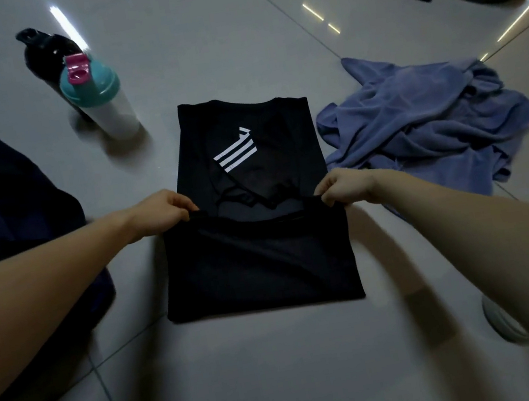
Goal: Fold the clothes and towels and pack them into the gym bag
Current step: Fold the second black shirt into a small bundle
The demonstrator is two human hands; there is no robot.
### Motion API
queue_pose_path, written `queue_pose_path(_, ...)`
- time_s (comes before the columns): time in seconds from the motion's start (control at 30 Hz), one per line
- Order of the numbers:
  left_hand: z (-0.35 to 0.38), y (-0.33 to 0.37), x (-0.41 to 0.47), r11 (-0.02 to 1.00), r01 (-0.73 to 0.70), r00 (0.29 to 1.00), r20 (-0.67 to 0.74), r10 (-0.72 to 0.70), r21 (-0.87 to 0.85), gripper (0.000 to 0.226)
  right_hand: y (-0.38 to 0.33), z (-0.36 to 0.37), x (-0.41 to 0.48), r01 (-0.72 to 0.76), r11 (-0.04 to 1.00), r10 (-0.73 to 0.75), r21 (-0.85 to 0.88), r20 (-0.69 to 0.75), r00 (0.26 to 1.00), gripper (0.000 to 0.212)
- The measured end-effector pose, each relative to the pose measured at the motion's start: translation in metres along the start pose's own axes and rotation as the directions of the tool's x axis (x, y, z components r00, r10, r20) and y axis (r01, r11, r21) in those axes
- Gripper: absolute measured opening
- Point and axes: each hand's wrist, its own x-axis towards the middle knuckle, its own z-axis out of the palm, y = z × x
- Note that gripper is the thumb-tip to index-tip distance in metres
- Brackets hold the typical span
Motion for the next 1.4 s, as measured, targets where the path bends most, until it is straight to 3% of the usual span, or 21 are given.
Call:
queue_pose_path(0.07,0.006,-0.004,0.008,1.0,0.001,0.992,-0.128,-0.004,-0.02,0.02,0.002,0.003,0.01,-0.009,0.997,0.017,0.071,-0.119,0.993,0.014)
queue_pose_path(0.17,0.006,-0.01,0.012,0.999,-0.033,0.996,-0.087,0.036,0.038,0.038,0.008,0.006,0.017,0.038,0.998,-0.026,0.056,-0.204,0.979,0.011)
queue_pose_path(0.23,0.003,-0.012,0.015,0.992,-0.051,0.994,-0.089,0.061,0.113,0.026,0.016,0.009,0.02,0.032,0.998,-0.043,-0.045,-0.283,0.958,0.015)
queue_pose_path(0.3,0.0,-0.01,0.015,0.996,-0.05,0.991,-0.12,0.058,0.069,0.012,0.023,0.011,0.02,0.028,0.999,-0.043,-0.047,-0.366,0.93,0.014)
queue_pose_path(0.43,0.001,-0.006,0.018,0.999,-0.047,0.986,-0.161,0.045,-0.006,0.013,0.033,0.015,0.016,0.038,0.997,-0.01,0.063,-0.395,0.919,0.013)
queue_pose_path(0.57,0.007,-0.005,0.022,0.996,-0.059,0.975,-0.209,0.073,0.072,0.015,0.041,0.02,0.025,-0.024,0.996,-0.019,-0.084,-0.479,0.878,0.016)
queue_pose_path(0.73,0.014,-0.011,0.022,0.966,-0.026,0.946,-0.305,0.106,0.256,0.005,0.043,0.032,0.03,-0.071,0.989,-0.017,-0.133,-0.562,0.827,0.016)
queue_pose_path(0.8,0.021,-0.016,0.017,0.939,-0.035,0.897,-0.403,0.181,0.343,0.011,0.041,0.037,0.025,-0.108,0.969,-0.055,-0.222,-0.622,0.781,0.016)
queue_pose_path(0.9,0.045,-0.024,0.003,0.803,-0.151,0.771,-0.44,0.461,0.576,0.03,0.032,0.057,0.007,-0.057,0.868,-0.345,-0.493,-0.683,0.644,0.017)
queue_pose_path(0.97,0.069,-0.028,-0.006,0.72,-0.214,0.762,-0.348,0.546,0.66,0.048,0.023,0.081,-0.001,0.08,0.812,-0.469,-0.578,-0.564,0.68,0.014)
queue_pose_path(1.07,0.096,-0.039,-0.01,0.707,-0.126,0.841,-0.304,0.448,0.696,0.075,0.012,0.109,0.001,0.161,0.848,-0.419,-0.505,-0.453,0.786,0.018)
queue_pose_path(1.23,0.109,-0.052,-0.007,0.726,-0.072,0.876,-0.305,0.375,0.684,0.085,-0.005,0.115,0.017,0.159,0.902,-0.365,-0.401,-0.513,0.777,0.025)
queue_pose_path(1.4,0.111,-0.054,-0.006,0.718,-0.068,0.87,-0.311,0.382,0.693,0.085,-0.014,0.113,0.027,0.129,0.917,-0.323,-0.377,-0.517,0.793,0.015)
